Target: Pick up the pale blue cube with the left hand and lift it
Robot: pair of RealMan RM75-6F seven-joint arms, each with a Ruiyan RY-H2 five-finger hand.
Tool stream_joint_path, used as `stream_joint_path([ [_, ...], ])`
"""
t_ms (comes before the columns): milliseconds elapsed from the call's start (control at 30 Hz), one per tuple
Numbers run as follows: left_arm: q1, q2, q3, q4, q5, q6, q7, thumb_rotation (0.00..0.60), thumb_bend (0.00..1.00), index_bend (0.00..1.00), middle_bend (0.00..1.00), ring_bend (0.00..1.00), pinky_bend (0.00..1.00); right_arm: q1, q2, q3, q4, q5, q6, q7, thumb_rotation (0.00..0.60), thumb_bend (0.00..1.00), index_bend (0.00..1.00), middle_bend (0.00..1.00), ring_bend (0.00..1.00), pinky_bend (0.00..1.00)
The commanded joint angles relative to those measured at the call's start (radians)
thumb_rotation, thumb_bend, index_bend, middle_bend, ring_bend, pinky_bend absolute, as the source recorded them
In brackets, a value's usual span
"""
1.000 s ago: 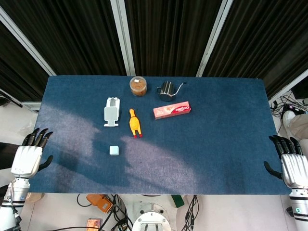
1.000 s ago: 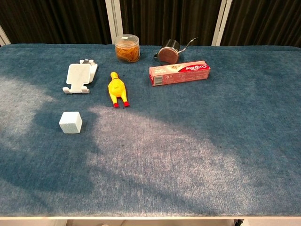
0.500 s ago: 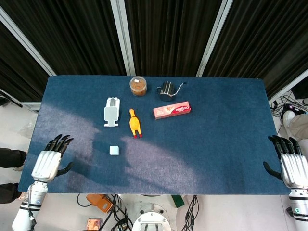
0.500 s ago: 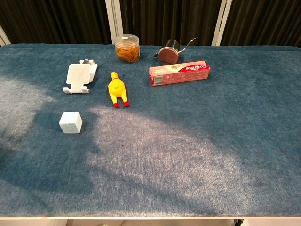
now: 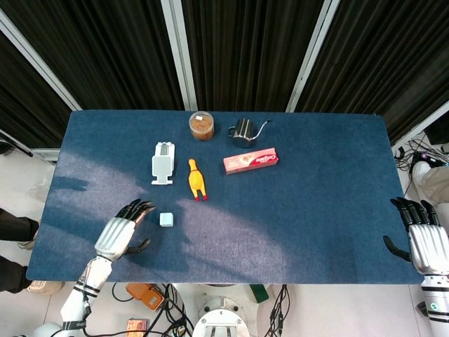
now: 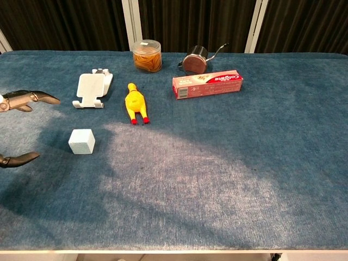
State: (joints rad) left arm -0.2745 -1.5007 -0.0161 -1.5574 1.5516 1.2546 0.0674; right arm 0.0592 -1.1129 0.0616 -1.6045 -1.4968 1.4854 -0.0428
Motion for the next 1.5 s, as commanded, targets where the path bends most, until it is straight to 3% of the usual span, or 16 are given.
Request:
stream_joint_path([
  [33,-0.016,-0.019,-0.011,0.019,-0.013,-0.016,-0.006,0.600,0.25,0.15,0.09,0.04,0.15,0.000,0.000,0.000,0.000,0.001,-0.001,0.000,0.600,0.38,0.21,0.20,0.19,0.12],
  [567,-0.067,-0.117,-0.024,0.133,-0.051,-0.062,-0.022,0.600,0.25,0.28,0.09,0.04,0.15,0.002,0.000,0.001,-0.003,0.008,-0.007,-0.001,0.600,0.38,0.21,0.20,0.19,0.12],
  [1100,-0.104,-0.167,-0.034,0.226,-0.084,-0.096,-0.039,0.600,0.25,0.29,0.09,0.04,0.15,0.005,0.000,0.003,-0.003,0.015,-0.013,-0.002,0.600,0.38,0.21,0.20,0.19,0.12],
  [1367,-0.108,-0.168,-0.029,0.223,-0.097,-0.102,-0.046,0.600,0.25,0.44,0.09,0.04,0.15,0.006,-0.001,0.004,-0.003,0.018,-0.015,-0.003,0.600,0.38,0.22,0.20,0.19,0.12],
  [1500,-0.109,-0.158,-0.032,0.208,-0.107,-0.105,-0.052,0.600,0.25,0.45,0.09,0.04,0.15,0.005,-0.001,0.003,-0.003,0.016,-0.013,-0.006,0.600,0.38,0.22,0.20,0.19,0.12],
])
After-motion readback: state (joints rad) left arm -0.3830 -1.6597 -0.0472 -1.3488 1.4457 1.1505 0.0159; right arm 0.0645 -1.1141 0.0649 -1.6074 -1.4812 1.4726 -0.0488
